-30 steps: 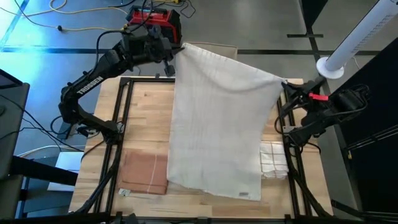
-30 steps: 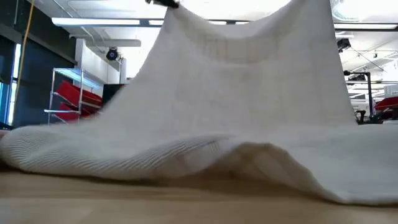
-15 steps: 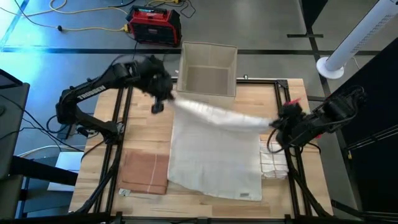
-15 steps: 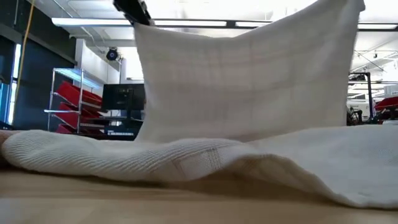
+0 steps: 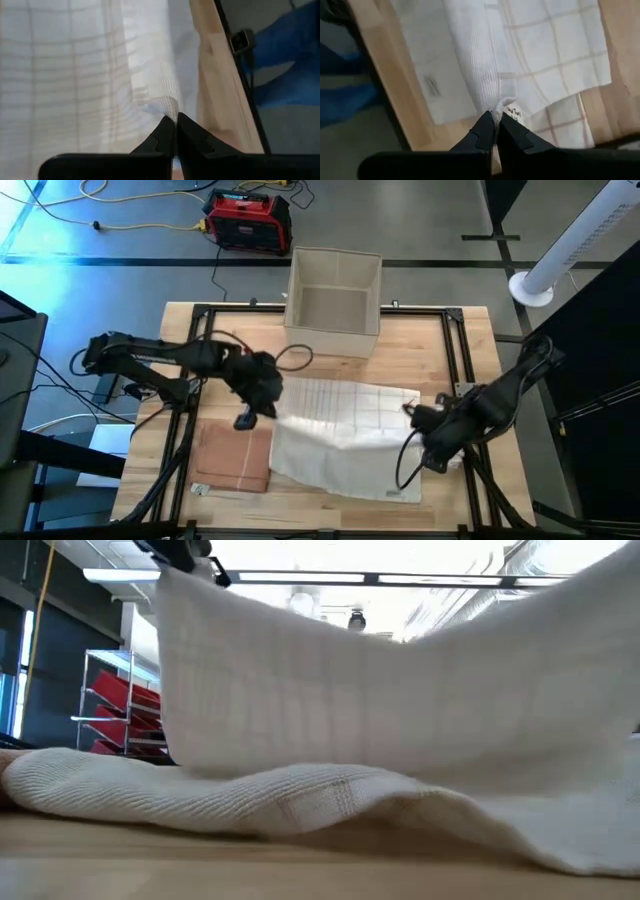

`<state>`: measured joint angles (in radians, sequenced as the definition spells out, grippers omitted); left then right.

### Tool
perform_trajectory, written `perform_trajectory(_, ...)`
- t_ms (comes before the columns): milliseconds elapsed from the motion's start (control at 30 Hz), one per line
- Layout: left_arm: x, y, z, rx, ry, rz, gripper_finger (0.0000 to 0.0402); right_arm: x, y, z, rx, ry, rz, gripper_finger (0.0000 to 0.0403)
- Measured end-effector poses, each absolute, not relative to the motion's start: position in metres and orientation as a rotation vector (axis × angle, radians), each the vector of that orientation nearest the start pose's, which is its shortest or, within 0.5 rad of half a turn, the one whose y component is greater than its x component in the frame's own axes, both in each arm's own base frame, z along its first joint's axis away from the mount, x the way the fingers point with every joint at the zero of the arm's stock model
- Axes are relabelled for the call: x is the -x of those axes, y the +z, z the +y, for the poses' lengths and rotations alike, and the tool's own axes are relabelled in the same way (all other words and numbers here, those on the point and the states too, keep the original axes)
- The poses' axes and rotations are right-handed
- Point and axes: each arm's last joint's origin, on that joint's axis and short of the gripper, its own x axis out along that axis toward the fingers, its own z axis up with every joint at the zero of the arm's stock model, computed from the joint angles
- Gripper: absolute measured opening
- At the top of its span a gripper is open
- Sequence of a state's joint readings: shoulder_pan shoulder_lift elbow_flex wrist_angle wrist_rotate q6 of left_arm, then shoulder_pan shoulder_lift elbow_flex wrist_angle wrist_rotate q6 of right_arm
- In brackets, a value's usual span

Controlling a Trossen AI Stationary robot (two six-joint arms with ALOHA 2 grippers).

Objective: Fold towel
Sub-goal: Fold the left white towel

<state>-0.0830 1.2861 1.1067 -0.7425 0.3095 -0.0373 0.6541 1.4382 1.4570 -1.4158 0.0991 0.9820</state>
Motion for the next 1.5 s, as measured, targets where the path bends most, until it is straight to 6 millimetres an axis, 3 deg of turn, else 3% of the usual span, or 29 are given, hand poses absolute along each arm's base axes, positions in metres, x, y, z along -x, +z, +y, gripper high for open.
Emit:
perform_trajectory(200, -0.259, 0.275, -0.028, 0.113, -0.237, 0.870, 0.0001, -0.207, 0.276, 0.145, -0.440, -0.123, 1.353, 0.0000)
perform_trajectory(300, -0.257, 0.263, -0.030, 0.129, -0.240, 0.890, 0.0001, -0.204, 0.261, 0.144, -0.514, -0.082, 1.345, 0.0000)
perform_trajectory(567, -0.248, 0.235, -0.048, 0.153, -0.288, 0.942, 0.0001, -0.187, 0.226, 0.157, -0.514, 0.022, 1.493, 0.0000)
perform_trajectory(800, -0.247, 0.222, -0.060, 0.226, -0.370, 0.980, 0.0032, -0.188, 0.213, 0.164, -0.623, 0.177, 1.501, 0.0015)
perform_trajectory(1100, -0.246, 0.217, -0.071, 0.421, -0.503, 1.074, 0.0114, -0.192, 0.214, 0.176, -0.874, 0.292, 1.631, 0.0132)
perform_trajectory(1300, -0.247, 0.224, -0.065, 0.424, -0.438, 1.031, 0.0122, -0.189, 0.218, 0.177, -0.938, 0.287, 1.680, 0.0160)
perform_trajectory(1500, -0.250, 0.210, -0.057, 0.236, -0.122, 0.965, 0.0109, -0.193, 0.209, 0.172, -0.747, 0.023, 1.393, 0.0129)
